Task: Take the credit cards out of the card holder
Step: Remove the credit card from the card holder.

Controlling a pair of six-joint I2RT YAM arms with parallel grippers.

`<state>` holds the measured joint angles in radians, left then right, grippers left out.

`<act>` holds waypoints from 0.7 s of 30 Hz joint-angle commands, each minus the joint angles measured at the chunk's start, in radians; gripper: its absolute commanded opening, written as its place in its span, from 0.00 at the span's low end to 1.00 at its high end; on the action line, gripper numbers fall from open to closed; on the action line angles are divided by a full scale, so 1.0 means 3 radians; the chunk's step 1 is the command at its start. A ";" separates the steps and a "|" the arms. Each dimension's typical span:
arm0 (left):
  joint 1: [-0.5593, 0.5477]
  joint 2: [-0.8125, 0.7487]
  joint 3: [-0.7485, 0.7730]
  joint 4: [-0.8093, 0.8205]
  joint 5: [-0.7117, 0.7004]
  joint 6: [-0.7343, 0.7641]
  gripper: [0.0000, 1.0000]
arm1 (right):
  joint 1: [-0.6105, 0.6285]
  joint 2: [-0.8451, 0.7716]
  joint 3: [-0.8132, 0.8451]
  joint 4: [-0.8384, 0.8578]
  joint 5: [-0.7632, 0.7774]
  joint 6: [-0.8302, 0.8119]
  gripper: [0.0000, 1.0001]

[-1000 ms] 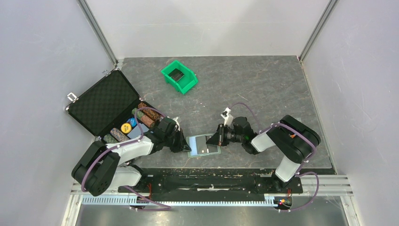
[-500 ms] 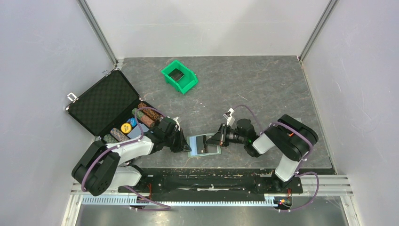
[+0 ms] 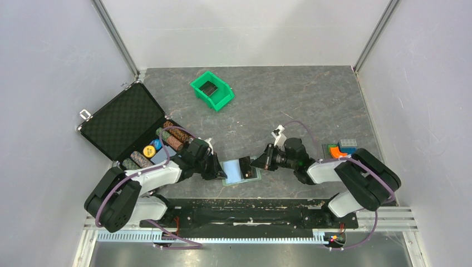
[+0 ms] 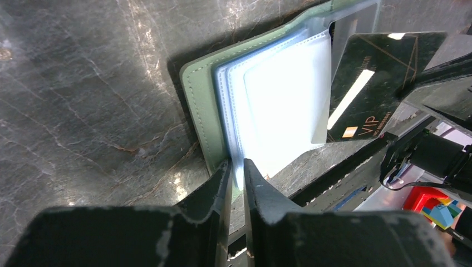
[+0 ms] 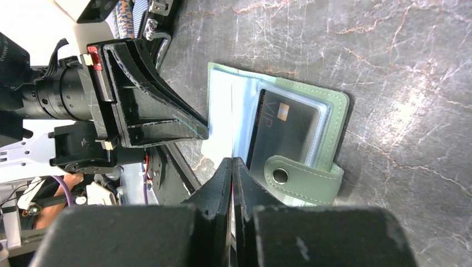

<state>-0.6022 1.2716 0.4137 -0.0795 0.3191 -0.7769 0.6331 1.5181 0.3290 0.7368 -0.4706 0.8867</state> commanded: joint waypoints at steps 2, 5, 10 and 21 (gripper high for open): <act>-0.0011 -0.0131 0.0119 -0.0279 -0.0165 0.0037 0.26 | -0.0019 -0.0303 -0.0078 -0.0151 0.0158 -0.0076 0.00; -0.0007 -0.0242 0.0240 -0.0398 -0.0178 0.0063 0.34 | -0.0019 -0.0536 -0.0100 -0.0310 0.0287 -0.0072 0.00; -0.0010 -0.0482 0.0405 -0.0397 -0.0028 0.0032 0.56 | -0.0020 -0.0909 -0.0181 -0.0290 0.0453 0.0075 0.00; -0.0028 -0.1090 0.0245 0.0786 0.0553 -0.0419 0.74 | -0.0014 -0.1393 -0.0614 0.0803 0.0515 0.0927 0.00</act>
<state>-0.6037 0.9730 0.4999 -0.0322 0.4084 -0.8230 0.6308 1.1370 0.1703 0.7963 -0.3408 1.0557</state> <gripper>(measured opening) 0.724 0.004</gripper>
